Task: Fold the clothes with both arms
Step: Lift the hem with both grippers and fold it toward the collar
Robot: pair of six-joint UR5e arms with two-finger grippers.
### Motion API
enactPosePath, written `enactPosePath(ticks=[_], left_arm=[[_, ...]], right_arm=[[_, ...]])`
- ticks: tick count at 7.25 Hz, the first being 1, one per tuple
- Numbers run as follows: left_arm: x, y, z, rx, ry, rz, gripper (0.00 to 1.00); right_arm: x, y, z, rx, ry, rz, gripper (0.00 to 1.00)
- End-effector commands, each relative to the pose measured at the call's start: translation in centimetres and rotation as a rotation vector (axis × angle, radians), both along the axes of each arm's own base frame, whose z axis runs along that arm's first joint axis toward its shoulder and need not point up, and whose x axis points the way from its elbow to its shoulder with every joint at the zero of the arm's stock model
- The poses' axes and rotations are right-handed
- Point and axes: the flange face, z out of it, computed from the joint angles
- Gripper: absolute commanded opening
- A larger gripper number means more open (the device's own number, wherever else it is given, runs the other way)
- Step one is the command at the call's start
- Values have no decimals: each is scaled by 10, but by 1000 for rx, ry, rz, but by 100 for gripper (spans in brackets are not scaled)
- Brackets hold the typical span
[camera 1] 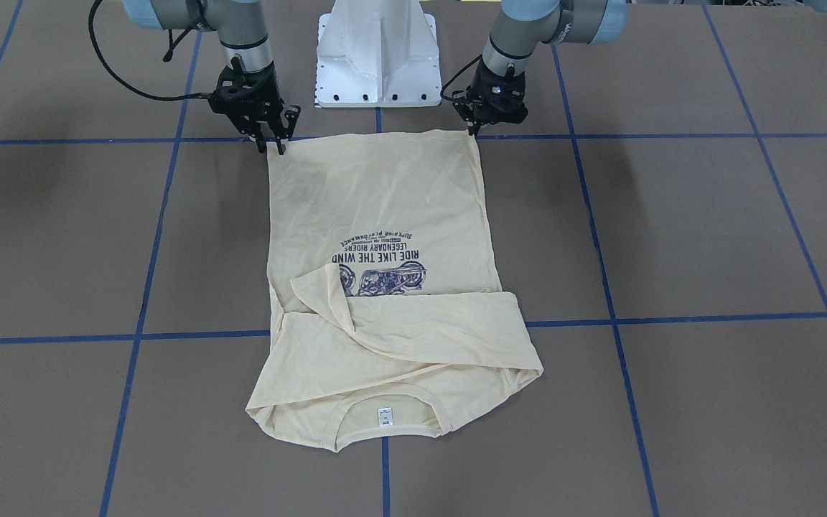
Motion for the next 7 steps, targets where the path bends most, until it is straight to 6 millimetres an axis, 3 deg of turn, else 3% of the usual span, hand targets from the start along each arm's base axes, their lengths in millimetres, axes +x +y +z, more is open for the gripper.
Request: enactPosePath(ticks=[1,2,4,7], left_arm=[[0,0,0,0,1,0,0],[0,0,0,-1,1,1,0],[0,0,0,-1,1,1,0],[-5,1,-10,4,20,2,0]], right_arm=[[-2,5,0,6,2,-5,45],[-2,5,0,10,0,-2,41],[-2,5,-3,11,-6,-2,0],[18,-1,-33,9,-71,5,0]])
